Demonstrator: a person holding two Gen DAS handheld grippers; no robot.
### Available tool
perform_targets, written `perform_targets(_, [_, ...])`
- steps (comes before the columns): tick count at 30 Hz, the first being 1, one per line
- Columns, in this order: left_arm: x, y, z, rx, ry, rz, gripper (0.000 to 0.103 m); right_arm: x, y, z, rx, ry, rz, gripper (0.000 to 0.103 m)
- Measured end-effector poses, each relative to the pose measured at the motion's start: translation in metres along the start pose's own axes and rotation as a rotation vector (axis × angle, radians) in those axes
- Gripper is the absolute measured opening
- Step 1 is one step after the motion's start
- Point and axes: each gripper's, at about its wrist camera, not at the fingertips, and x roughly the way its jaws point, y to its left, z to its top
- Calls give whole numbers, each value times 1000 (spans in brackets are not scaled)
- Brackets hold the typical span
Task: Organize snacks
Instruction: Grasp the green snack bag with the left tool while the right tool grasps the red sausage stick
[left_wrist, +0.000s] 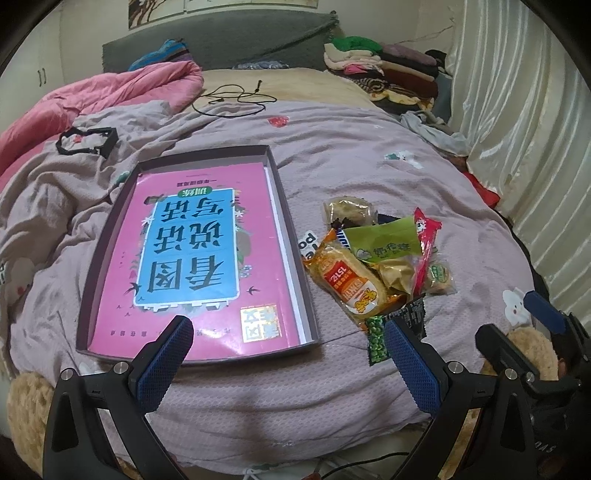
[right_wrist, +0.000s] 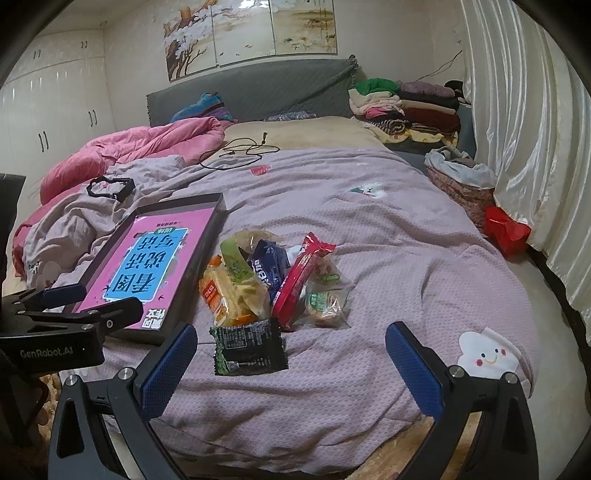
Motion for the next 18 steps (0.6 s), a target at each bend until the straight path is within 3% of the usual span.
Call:
perform_targets(12, [24,-29,20,64,42,-73,103,23,-36,20,65,10,-31,103])
perform_targets(14, [29,-35,23,63,58,-109,103,32,-47,26,80,25,-2,103])
perform_targets(18, [37,-45,28,62,62,-158,97,55,-69,39,163,82,149,96])
